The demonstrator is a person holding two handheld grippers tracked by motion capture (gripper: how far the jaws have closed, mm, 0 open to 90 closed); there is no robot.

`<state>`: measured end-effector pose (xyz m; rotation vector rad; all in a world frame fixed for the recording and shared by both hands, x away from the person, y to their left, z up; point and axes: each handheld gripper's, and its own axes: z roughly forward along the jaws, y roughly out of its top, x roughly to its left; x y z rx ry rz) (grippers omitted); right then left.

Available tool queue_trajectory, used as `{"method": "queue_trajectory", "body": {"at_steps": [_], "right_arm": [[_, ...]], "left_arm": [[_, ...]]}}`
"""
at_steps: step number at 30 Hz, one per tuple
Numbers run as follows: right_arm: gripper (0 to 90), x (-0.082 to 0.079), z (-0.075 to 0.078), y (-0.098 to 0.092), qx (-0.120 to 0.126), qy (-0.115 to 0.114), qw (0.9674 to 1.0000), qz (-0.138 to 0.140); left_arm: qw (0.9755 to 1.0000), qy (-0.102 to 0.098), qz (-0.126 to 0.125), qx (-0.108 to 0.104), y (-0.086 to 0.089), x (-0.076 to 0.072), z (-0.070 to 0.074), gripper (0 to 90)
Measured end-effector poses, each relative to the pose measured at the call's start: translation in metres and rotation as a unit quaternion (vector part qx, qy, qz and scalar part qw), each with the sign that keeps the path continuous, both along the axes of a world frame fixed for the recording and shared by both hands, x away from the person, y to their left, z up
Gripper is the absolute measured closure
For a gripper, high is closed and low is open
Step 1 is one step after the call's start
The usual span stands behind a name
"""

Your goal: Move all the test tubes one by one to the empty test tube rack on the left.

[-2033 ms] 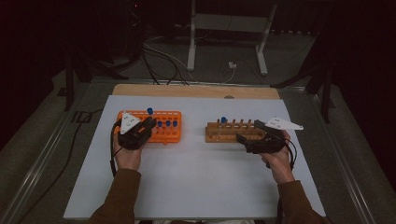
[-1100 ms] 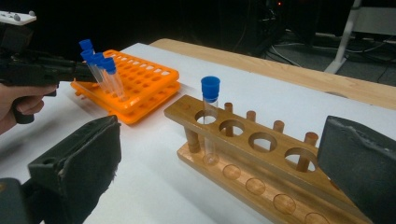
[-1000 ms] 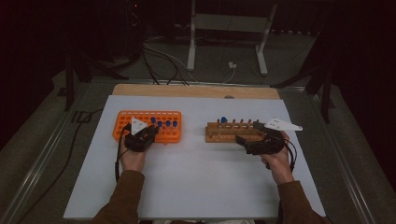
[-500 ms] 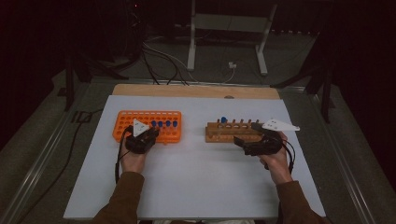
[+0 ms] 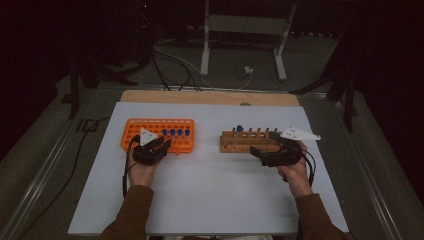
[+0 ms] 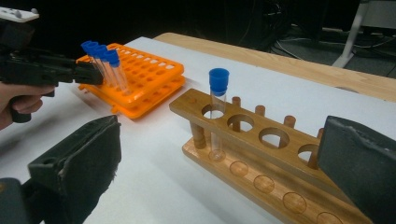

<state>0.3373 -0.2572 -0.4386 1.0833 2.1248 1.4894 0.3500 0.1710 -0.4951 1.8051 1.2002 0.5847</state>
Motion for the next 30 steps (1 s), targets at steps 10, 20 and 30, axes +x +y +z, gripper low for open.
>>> {"method": "queue_trajectory", "body": {"at_steps": [10, 20, 30], "right_arm": [[0.3, 0.002, 0.000, 0.006, -0.008, 0.000, 1.0000, 0.002], [4.8, 0.017, 0.001, 0.017, -0.016, 0.005, 0.9998, -0.009], [14.9, 0.038, -0.009, 0.035, -0.028, 0.023, 0.9993, -0.009]], "left_arm": [[0.9991, -0.028, -0.009, -0.032, 0.006, -0.022, 0.013, 54.3], [0.9973, -0.041, -0.023, -0.057, 0.002, -0.046, 0.020, 18.2], [0.9981, -0.044, -0.026, -0.036, -0.002, -0.050, 0.019, 0.6]]}}
